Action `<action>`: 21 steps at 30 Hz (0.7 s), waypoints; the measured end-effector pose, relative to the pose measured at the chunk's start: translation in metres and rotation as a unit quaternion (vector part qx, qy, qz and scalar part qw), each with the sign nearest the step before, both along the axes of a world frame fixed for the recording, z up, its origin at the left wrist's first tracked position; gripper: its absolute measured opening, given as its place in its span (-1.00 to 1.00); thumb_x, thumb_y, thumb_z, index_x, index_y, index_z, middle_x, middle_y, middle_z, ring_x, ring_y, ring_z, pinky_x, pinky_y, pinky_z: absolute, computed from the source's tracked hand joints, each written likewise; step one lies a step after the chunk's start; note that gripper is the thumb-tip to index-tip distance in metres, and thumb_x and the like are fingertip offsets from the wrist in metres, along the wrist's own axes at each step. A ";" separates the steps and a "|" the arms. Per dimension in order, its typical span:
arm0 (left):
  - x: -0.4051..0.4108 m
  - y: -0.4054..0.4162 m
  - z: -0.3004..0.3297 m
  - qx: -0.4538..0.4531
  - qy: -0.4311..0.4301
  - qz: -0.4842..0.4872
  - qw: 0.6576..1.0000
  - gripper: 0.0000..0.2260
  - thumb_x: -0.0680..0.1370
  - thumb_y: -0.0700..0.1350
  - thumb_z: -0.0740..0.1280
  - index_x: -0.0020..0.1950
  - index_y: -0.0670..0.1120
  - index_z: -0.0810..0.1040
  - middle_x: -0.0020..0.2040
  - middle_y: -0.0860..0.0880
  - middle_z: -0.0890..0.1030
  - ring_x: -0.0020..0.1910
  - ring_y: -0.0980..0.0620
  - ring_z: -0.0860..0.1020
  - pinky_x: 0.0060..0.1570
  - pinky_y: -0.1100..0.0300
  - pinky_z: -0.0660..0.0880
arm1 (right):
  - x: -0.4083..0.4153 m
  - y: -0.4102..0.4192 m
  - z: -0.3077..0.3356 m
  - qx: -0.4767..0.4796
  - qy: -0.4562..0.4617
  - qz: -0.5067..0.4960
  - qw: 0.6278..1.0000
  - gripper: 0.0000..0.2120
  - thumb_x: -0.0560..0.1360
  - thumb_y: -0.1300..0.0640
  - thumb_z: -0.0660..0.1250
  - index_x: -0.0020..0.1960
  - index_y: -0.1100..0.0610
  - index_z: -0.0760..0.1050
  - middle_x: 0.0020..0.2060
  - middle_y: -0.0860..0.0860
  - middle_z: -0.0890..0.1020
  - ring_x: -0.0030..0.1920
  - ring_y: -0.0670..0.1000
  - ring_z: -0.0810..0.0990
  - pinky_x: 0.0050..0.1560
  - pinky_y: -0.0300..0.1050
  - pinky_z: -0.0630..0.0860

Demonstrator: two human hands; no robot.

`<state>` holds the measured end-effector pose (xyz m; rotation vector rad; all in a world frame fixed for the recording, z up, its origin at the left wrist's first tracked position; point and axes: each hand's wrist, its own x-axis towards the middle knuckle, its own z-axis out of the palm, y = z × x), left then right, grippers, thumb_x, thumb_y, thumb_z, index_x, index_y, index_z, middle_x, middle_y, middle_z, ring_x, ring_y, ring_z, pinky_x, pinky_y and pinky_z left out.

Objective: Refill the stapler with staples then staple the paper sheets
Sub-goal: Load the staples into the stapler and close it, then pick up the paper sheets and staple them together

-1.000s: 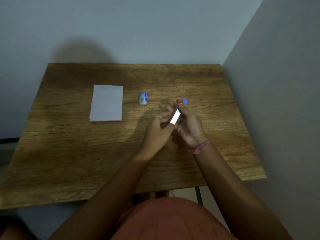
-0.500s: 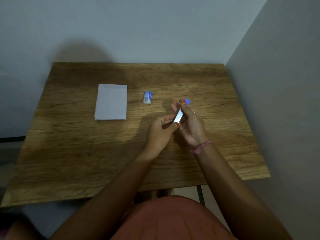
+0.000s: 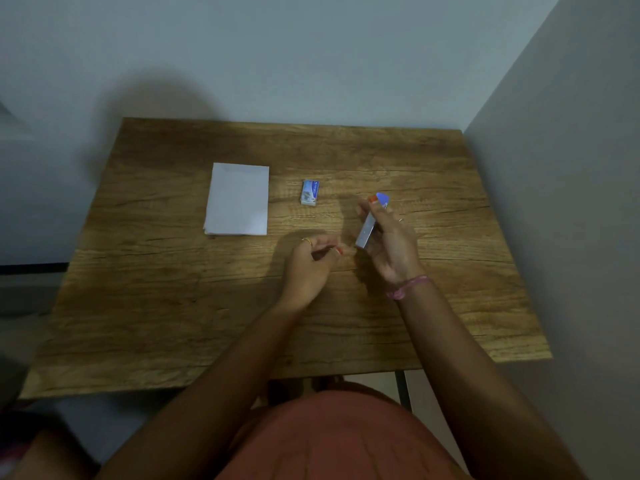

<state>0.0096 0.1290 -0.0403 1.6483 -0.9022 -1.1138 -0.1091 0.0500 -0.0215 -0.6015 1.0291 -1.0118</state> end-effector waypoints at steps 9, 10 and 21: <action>0.056 0.014 -0.001 -0.007 -0.147 0.068 0.987 -0.71 0.57 -0.25 0.28 0.29 -0.12 0.49 0.18 -0.03 0.61 0.14 0.13 0.54 0.00 0.43 0.39 | 0.023 -0.030 -0.014 -0.106 0.317 -0.039 0.942 -0.74 0.35 0.03 0.55 -0.08 0.14 0.60 -0.15 0.01 0.68 -0.12 -0.07 0.63 -0.09 -0.22 0.55; 0.062 0.014 -0.002 -0.012 -0.168 0.071 0.983 -0.71 0.57 -0.25 0.27 0.30 -0.13 0.49 0.19 -0.04 0.60 0.14 0.12 0.54 0.04 0.39 0.41 | 0.026 -0.035 -0.016 -0.125 0.360 -0.038 0.924 -0.75 0.34 0.02 0.56 -0.13 0.13 0.58 -0.18 0.00 0.66 -0.14 -0.06 0.61 -0.12 -0.21 0.54; 0.111 0.014 -0.009 0.011 -0.267 0.172 0.948 -0.61 0.56 -0.20 0.29 0.38 -0.07 0.38 0.38 -0.13 0.35 0.35 -0.06 0.36 0.28 0.01 0.46 | 0.048 -0.071 -0.025 -0.168 0.595 0.060 0.784 -0.50 0.34 -0.06 0.53 0.11 0.28 0.57 0.04 0.15 0.64 0.01 0.06 0.61 -0.09 -0.16 0.44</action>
